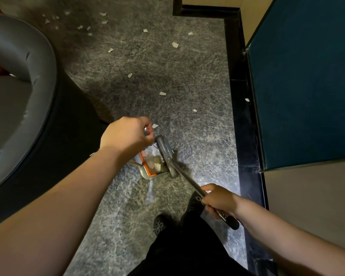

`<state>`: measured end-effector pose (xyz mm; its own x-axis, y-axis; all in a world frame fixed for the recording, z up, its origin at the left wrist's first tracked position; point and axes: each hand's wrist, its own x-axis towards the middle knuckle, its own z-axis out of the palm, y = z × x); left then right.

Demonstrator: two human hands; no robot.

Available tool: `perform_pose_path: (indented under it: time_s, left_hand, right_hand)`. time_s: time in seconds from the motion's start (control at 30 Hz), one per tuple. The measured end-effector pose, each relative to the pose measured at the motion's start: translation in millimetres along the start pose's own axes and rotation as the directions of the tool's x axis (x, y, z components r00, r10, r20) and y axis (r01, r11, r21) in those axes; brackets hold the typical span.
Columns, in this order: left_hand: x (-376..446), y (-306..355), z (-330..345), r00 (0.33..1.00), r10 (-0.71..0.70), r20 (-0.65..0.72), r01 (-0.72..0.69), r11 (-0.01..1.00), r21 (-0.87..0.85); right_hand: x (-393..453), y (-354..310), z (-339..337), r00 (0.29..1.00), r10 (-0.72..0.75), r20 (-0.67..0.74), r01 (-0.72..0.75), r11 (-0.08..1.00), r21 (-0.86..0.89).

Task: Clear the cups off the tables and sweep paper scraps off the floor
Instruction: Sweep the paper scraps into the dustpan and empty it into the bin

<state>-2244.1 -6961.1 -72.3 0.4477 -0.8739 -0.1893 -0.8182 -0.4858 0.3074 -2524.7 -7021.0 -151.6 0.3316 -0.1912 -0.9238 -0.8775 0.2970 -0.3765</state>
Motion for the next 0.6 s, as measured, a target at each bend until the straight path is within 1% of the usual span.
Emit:
perform_pose_path:
  time_s: [0.07, 0.1, 0.2, 0.27, 0.37, 0.5, 0.6]
  left_hand:
    - [-10.2, -3.4, -0.3, 0.999, -0.04, -0.009, 0.04, 0.999, -0.001]
    - [-15.4, -7.0, -1.2, 0.998, -0.062, -0.015, 0.062, 0.998, 0.005]
    - [-33.5, -22.8, -6.5, 0.993, -0.111, -0.037, 0.111, 0.994, 0.01]
    - [-44.9, -33.3, -13.1, 0.989, -0.136, -0.065, 0.136, 0.991, -0.013]
    - [-56.7, -44.1, -23.1, 0.982, -0.167, -0.092, 0.164, 0.986, -0.036]
    - [-67.8, -55.8, -28.4, 0.972, -0.223, -0.066, 0.22, 0.974, -0.051]
    - [-70.2, -65.5, -26.2, 0.967, -0.248, -0.053, 0.245, 0.968, -0.053]
  right_hand:
    - [-6.9, -1.4, 7.3, 0.997, -0.051, -0.057, 0.048, 0.998, -0.049]
    - [-9.9, -1.1, 8.6, 0.995, -0.056, -0.087, 0.052, 0.998, -0.041]
    - [-19.9, 1.7, 1.7, 0.984, -0.02, -0.176, 0.022, 1.0, 0.011]
    - [-26.3, 2.6, -8.1, 0.982, 0.018, -0.187, -0.007, 0.998, 0.058]
    - [-29.9, -2.1, -24.7, 0.979, 0.025, -0.204, -0.001, 0.993, 0.117]
    - [-18.9, -16.3, -41.1, 0.973, 0.027, -0.228, 0.004, 0.99, 0.138]
    - [-1.0, -27.8, -47.2, 0.97, 0.033, -0.24, -0.01, 0.995, 0.1]
